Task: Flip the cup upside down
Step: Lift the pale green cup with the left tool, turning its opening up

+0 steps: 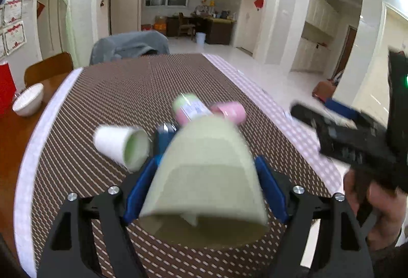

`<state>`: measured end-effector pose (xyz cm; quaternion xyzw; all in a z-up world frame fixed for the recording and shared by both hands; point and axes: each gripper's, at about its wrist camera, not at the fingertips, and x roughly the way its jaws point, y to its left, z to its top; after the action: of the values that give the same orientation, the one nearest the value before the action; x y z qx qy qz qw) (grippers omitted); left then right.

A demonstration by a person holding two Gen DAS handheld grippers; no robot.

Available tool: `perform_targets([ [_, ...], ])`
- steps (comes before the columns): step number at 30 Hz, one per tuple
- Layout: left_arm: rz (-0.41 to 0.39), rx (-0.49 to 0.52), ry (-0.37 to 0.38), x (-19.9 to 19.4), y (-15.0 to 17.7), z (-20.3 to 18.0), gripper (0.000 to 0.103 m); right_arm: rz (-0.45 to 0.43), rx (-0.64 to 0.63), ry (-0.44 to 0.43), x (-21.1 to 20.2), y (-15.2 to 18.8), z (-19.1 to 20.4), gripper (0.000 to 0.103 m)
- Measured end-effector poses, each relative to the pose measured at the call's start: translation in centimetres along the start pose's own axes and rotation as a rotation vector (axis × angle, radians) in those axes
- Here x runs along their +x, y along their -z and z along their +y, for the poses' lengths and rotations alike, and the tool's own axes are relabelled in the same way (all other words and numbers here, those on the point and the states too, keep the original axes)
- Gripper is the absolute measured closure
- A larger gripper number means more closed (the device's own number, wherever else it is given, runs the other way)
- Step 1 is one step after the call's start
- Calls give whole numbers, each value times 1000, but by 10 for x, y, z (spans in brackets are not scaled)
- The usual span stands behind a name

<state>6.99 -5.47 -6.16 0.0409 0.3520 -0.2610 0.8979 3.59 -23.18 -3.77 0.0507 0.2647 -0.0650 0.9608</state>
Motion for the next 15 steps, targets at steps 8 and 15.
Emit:
perform_targets([
  [8, -1, -31, -3, 22, 34, -5, 41, 19, 34, 0, 4, 9, -16, 5],
  [15, 8, -33, -51, 24, 29, 1, 40, 61, 30, -28, 16, 18, -12, 5],
])
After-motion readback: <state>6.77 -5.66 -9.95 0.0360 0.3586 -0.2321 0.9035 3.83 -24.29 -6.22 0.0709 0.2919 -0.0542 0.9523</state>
